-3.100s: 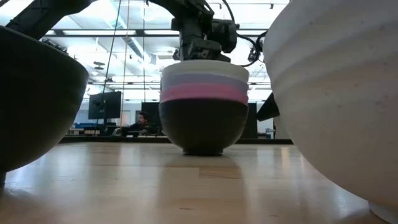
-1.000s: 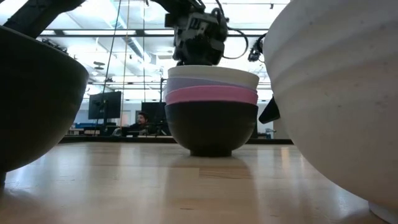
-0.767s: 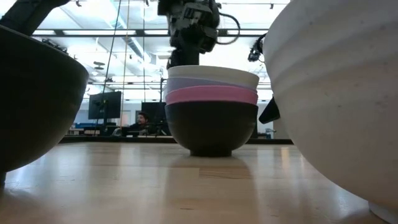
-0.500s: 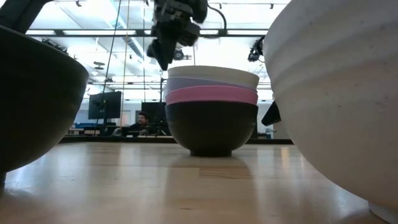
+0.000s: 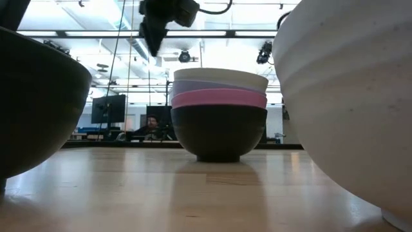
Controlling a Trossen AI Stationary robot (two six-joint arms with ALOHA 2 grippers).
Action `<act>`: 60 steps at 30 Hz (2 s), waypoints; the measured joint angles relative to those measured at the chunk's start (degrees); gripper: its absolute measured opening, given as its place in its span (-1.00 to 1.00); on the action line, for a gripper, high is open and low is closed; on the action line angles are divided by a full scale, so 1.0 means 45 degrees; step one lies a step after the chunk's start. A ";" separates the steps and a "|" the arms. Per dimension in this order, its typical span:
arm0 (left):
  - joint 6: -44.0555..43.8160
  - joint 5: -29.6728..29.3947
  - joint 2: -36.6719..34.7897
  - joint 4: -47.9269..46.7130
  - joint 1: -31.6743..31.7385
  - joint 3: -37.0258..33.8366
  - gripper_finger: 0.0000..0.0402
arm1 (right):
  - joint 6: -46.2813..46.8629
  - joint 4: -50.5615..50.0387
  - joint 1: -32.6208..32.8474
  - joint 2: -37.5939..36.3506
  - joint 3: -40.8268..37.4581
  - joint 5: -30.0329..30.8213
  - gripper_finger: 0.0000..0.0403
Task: Nest bowls inside each other
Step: Stack the black bowl on top of the white bowl
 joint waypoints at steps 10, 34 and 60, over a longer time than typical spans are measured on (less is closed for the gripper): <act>-0.1967 -0.0103 -0.2651 0.1664 -0.1607 -0.5488 -0.32 | 0.0011 -0.1043 0.1068 -0.2202 0.0000 0.1285 -0.94; -0.7190 0.0352 -0.6061 0.8465 -0.6994 -1.2052 -0.32 | -0.3581 -0.0768 -0.3101 -0.0189 0.4129 -0.1581 -0.99; -0.9377 -0.0153 -0.5384 1.0992 -0.9127 -1.2055 -0.22 | -0.4092 0.0414 -0.4571 0.2750 0.5244 -0.3024 -0.98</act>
